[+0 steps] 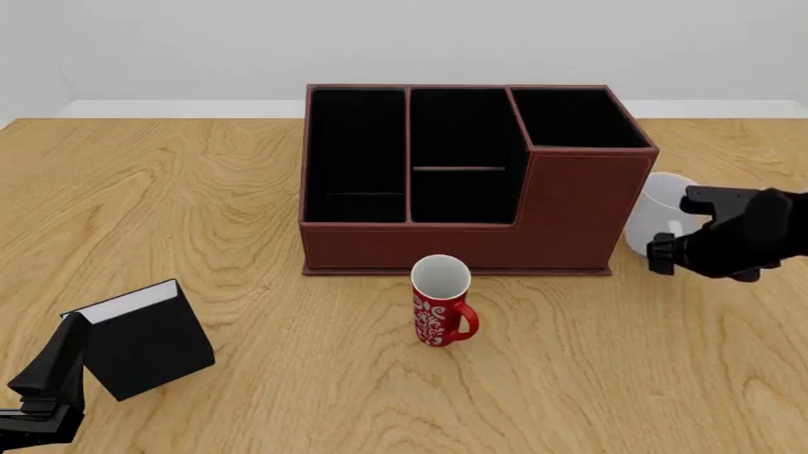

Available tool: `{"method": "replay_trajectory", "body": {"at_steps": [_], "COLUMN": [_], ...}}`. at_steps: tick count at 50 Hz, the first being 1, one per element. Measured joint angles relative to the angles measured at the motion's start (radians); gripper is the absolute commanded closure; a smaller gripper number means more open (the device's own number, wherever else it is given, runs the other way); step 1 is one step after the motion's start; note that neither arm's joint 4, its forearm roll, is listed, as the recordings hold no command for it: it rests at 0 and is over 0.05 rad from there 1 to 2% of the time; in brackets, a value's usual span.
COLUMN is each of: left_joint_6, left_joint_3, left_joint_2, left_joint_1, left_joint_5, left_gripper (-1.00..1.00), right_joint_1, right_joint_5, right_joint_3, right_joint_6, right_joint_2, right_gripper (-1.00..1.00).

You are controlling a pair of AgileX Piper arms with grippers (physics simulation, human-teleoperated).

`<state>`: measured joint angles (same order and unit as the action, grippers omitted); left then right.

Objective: Pick up the white mug and place it to the right of the caddy.

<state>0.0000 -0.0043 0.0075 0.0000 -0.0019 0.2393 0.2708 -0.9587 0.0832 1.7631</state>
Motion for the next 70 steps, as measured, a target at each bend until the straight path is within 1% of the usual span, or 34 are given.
{"method": "replay_trajectory", "body": {"at_steps": [46, 70], "left_joint_6": [0.0, 0.0], "left_joint_3": [0.0, 0.0], "left_joint_2": [0.0, 0.0], "left_joint_1": [0.0, 0.0], "left_joint_5": [0.0, 0.0], "left_gripper": [-1.0, -1.0], "right_joint_1": [-0.008, 0.0], "right_joint_5": [-0.021, -0.019], "right_joint_3": [0.1, 0.128], "right_joint_6": [-0.001, 0.015], "right_joint_2": [-0.132, -0.184], "right_gripper": [-1.0, -1.0]}}
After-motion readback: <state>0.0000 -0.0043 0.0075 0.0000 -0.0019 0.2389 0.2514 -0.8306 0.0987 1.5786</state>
